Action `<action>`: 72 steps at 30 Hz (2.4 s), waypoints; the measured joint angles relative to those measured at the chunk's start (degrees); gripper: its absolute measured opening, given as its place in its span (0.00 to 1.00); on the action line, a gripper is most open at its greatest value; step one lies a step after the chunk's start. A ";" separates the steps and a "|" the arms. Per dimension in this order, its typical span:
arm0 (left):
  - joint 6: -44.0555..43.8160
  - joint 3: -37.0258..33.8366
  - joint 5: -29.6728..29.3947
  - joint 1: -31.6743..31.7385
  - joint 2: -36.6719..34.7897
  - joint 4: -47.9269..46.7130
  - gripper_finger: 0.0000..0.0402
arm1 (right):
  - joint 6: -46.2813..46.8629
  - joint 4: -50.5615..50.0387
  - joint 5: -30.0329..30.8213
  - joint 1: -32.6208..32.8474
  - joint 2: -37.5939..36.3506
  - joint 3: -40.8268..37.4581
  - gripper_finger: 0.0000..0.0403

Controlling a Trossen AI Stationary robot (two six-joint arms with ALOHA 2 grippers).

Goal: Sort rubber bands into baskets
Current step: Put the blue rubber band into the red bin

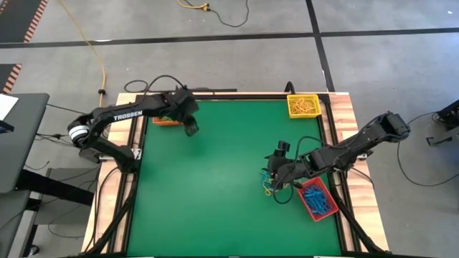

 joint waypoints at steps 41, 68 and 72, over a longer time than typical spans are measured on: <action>-1.51 0.00 -11.85 -36.61 22.17 36.38 0.38 | 19.72 5.28 -11.86 -0.13 10.27 -4.76 0.53; -0.63 0.00 -12.09 -39.79 22.16 39.36 0.38 | 20.39 7.87 -12.33 -0.13 12.40 -4.72 0.21; -0.66 0.00 -12.09 -39.77 22.16 39.36 0.38 | 18.90 7.84 -11.64 0.64 11.58 -4.62 0.15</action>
